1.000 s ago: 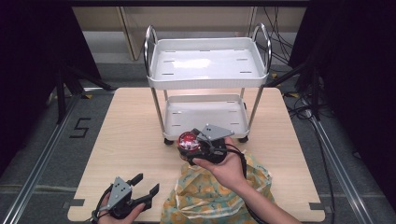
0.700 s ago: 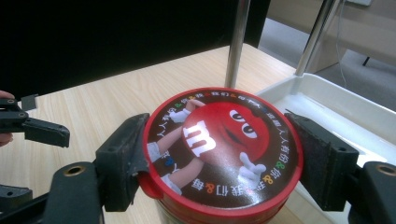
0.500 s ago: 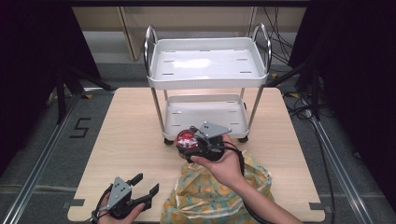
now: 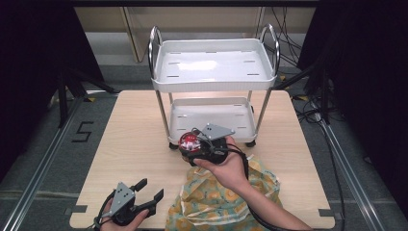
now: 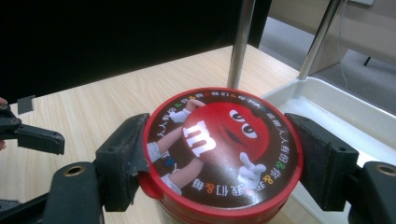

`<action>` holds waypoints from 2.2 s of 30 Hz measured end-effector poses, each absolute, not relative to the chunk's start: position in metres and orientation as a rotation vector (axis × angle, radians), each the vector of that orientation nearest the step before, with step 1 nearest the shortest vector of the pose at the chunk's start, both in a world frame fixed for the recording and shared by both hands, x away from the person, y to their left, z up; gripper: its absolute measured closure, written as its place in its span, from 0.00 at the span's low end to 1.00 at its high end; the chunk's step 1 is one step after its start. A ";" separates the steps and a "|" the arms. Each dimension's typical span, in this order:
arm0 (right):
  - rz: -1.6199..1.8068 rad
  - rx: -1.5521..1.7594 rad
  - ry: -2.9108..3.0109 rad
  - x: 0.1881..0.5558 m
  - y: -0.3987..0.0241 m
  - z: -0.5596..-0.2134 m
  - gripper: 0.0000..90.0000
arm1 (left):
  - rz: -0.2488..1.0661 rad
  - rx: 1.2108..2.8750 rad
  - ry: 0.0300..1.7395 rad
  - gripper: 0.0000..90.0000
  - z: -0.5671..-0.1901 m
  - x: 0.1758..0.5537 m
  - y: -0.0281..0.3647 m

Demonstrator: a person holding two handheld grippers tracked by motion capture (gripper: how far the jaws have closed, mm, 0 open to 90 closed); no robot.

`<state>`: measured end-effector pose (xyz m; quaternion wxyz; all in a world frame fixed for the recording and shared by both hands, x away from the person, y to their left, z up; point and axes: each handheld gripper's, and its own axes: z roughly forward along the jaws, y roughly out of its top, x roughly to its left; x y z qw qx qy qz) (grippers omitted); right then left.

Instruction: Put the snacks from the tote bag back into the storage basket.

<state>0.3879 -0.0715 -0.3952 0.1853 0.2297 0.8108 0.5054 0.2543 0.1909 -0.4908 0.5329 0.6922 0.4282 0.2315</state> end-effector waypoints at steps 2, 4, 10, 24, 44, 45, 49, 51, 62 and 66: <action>1.422 0.674 2.304 0.388 -0.071 -0.395 0.30 | 0.556 1.651 1.024 0.31 -0.490 0.254 0.191; 1.422 0.673 2.303 0.389 -0.070 -0.395 0.30 | 0.563 1.661 1.016 0.31 -0.489 0.254 0.192; 1.427 0.679 2.299 0.392 -0.070 -0.398 0.30 | 0.562 1.653 1.032 0.31 -0.490 0.254 0.192; 1.429 0.705 2.288 0.398 -0.066 -0.397 0.30 | 0.560 1.653 1.033 0.31 -0.490 0.254 0.192; 1.396 0.720 2.283 0.409 -0.064 -0.395 0.30 | 0.555 1.643 1.027 0.31 -0.491 0.255 0.192; 1.409 0.731 2.293 0.410 -0.063 -0.396 0.30 | 0.556 1.643 1.026 0.31 -0.491 0.255 0.192; 1.401 0.740 2.290 0.412 -0.064 -0.397 0.30 | 0.562 1.656 1.034 0.31 -0.490 0.255 0.193; 1.403 0.755 2.284 0.412 -0.063 -0.398 0.30 | 0.558 1.649 1.025 0.31 -0.491 0.255 0.193; 1.391 0.752 2.273 0.421 -0.060 -0.396 0.30 | 0.560 1.655 1.032 0.31 -0.490 0.255 0.193; 1.382 0.750 2.276 0.423 -0.059 -0.395 0.30 | 0.560 1.656 1.034 0.31 -0.490 0.255 0.193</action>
